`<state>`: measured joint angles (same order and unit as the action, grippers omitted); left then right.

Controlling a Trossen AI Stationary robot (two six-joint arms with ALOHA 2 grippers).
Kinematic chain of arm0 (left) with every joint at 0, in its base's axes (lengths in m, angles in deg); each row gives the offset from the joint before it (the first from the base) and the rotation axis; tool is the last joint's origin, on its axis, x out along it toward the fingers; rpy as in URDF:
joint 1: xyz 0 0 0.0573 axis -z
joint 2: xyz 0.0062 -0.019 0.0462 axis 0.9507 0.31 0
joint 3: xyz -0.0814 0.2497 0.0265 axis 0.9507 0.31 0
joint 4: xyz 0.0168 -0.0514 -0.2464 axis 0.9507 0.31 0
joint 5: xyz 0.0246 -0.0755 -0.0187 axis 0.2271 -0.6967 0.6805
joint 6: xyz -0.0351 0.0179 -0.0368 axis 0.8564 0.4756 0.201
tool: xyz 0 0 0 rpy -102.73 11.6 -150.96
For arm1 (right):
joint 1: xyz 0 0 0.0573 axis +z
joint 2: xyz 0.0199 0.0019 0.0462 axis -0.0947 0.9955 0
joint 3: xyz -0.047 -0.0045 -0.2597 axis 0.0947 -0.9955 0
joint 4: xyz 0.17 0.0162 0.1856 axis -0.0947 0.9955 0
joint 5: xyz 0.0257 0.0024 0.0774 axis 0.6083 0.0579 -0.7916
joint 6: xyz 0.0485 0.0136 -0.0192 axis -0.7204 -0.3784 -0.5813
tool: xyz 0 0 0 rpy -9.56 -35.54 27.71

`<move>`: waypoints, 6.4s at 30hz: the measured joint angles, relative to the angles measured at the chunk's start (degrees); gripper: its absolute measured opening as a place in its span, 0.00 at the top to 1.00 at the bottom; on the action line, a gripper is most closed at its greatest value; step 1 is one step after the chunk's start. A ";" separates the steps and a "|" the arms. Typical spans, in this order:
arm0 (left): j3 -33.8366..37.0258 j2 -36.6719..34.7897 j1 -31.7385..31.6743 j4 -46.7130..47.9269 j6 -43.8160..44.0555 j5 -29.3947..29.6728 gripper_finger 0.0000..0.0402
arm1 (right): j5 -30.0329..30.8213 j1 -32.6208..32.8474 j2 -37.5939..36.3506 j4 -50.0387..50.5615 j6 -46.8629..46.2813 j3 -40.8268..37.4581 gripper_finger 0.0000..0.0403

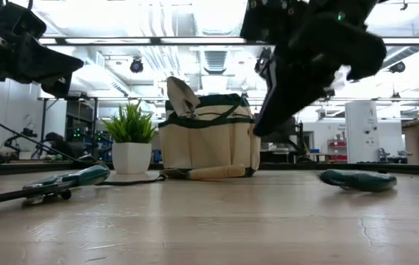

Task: Pick & Place Garden tools in Gardening bag
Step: Put the top green shear scissors into the white gardening bag

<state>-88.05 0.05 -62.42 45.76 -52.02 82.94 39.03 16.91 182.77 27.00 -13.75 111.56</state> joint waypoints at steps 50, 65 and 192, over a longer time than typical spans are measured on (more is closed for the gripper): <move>0.00 0.00 0.00 0.86 0.00 0.01 0.98 | 16.73 -1.01 -29.14 4.71 3.06 -8.17 0.98; 0.00 0.00 -0.01 0.81 0.00 0.00 0.98 | 19.66 -3.29 -35.98 5.61 7.89 -7.86 0.98; 0.00 0.00 0.00 0.99 0.00 0.00 0.98 | 16.60 -26.35 -25.06 0.76 18.12 8.19 0.98</move>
<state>-88.05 0.06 -62.42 46.74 -52.02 82.94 55.64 -9.43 157.71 27.76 4.37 119.75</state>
